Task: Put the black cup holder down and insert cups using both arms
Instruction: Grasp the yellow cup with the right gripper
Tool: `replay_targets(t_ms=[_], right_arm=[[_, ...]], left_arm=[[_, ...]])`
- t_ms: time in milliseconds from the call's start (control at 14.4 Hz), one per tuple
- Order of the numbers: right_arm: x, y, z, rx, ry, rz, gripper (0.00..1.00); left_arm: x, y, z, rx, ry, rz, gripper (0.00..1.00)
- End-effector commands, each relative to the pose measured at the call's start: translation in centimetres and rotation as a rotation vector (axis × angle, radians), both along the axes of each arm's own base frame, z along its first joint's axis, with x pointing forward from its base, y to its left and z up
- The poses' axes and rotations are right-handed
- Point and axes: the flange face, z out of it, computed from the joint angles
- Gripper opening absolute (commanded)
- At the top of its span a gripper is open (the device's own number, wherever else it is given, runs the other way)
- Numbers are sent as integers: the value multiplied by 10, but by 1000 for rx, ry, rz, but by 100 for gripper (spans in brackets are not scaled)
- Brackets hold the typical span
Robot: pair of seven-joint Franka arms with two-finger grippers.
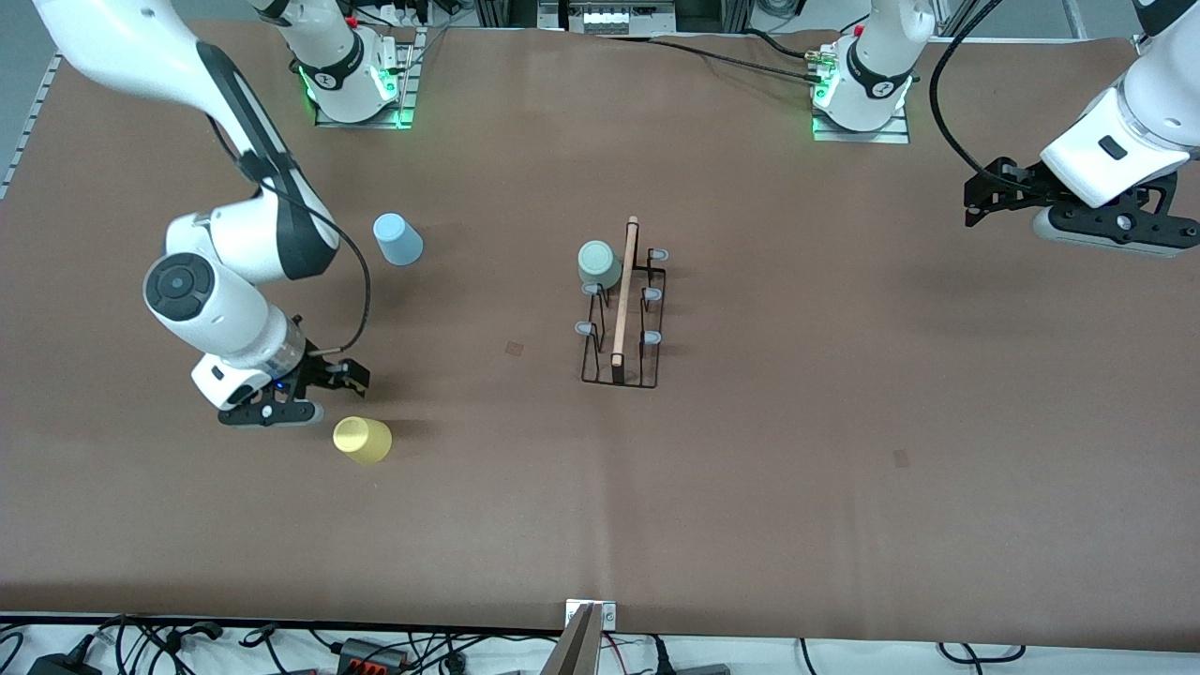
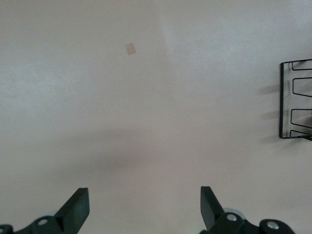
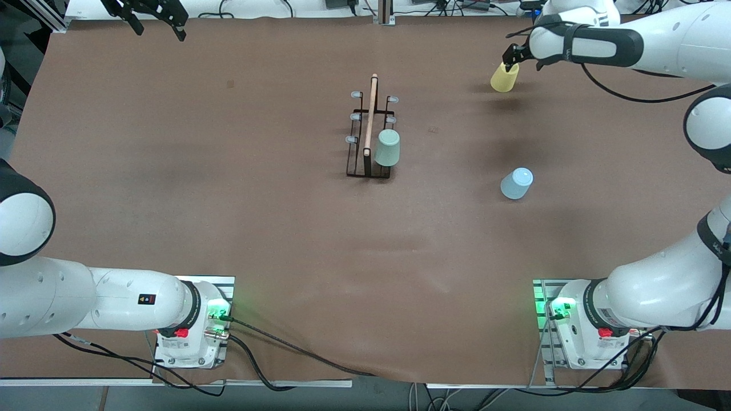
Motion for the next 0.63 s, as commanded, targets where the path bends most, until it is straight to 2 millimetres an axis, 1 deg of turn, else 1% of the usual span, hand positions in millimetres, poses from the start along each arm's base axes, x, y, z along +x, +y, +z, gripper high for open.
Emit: replay_targets(t_ms=[0,69,139,208,278,417,556], right_arm=[[9,-1,-18,14,-57,16,100],[11,-8,-26,0,-69,21,100],[15,-11,-34,-7,-96,32,100],[17,-11,-46,1,-112,33,100],[18,-13,-58,9,-130,31,100],[20,-8,-73,29,-156,36,100],[22,-3,-76,36,-161,36,100]], left_arm=[[1,-16,7,-20,5,-28,100],[-1,-22,7,-18,5,-40,100],[-2,-32,8,-14,5,-58,100],[-3,-36,10,-14,3,-66,100],[-4,-36,11,-13,15,-66,100],[-2,-35,13,-12,12,-75,100],[2,-21,6,-14,31,-54,100]])
